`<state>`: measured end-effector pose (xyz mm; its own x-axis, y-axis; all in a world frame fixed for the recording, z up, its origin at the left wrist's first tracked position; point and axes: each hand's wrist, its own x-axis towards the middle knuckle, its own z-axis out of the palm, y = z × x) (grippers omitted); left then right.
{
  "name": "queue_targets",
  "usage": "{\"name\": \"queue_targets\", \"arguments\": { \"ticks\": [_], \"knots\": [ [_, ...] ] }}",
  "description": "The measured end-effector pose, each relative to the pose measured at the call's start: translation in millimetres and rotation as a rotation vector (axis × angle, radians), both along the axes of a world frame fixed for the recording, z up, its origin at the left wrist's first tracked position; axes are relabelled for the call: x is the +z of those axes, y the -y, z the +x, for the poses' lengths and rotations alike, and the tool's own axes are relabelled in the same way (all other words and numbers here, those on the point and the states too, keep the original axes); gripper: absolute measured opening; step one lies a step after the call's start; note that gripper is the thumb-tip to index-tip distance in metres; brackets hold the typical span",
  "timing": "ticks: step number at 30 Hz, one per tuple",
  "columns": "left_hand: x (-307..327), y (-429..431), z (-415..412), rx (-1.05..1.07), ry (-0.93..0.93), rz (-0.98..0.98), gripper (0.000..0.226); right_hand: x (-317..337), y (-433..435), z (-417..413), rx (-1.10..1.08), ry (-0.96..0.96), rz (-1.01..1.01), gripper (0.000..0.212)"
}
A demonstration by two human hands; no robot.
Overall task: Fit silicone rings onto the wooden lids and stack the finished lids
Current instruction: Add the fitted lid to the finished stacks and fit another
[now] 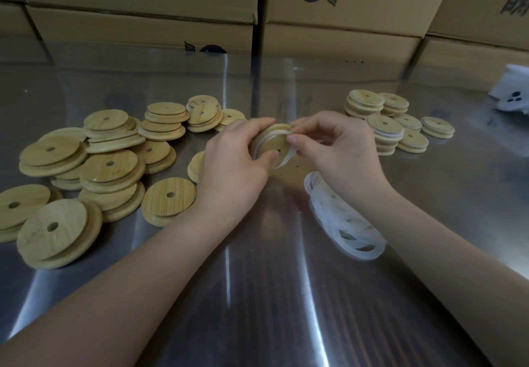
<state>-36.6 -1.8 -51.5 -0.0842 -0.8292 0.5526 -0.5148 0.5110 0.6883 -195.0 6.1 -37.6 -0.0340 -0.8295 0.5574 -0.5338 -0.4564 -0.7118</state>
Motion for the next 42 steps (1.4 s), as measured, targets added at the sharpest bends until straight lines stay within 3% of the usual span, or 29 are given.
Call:
{"name": "queue_targets", "arguments": {
  "ticks": [2, 8, 14, 23, 33, 42],
  "knots": [
    [-0.4, -0.6, -0.1, 0.005, 0.012, -0.023, 0.041, 0.4, 0.0, -0.6, -0.003, -0.055, -0.045, 0.013],
    [-4.2, 0.2, -1.0, -0.045, 0.049, -0.112, 0.055, 3.2, -0.6, -2.2, -0.001, -0.098, -0.087, 0.007],
    [-3.4, 4.6, -1.6, -0.049, -0.059, -0.078, 0.038, 8.0, -1.2, -2.0, 0.013, -0.033, -0.004, 0.012],
    [-2.1, 3.7, -1.2, -0.097, -0.098, -0.094, 0.036, 15.6, -2.1, -5.1, 0.047, 0.043, 0.092, 0.016],
    [-3.7, 0.3, -0.6, -0.123, -0.112, -0.056, 0.029, 13.9, -2.0, -6.6, 0.081, -0.065, 0.104, 0.009],
    [-4.7, 0.7, -0.9, -0.111, -0.108, -0.035, 0.028, 6.2, -1.3, -6.1, 0.078, -0.165, -0.018, 0.002]
  ]
}}
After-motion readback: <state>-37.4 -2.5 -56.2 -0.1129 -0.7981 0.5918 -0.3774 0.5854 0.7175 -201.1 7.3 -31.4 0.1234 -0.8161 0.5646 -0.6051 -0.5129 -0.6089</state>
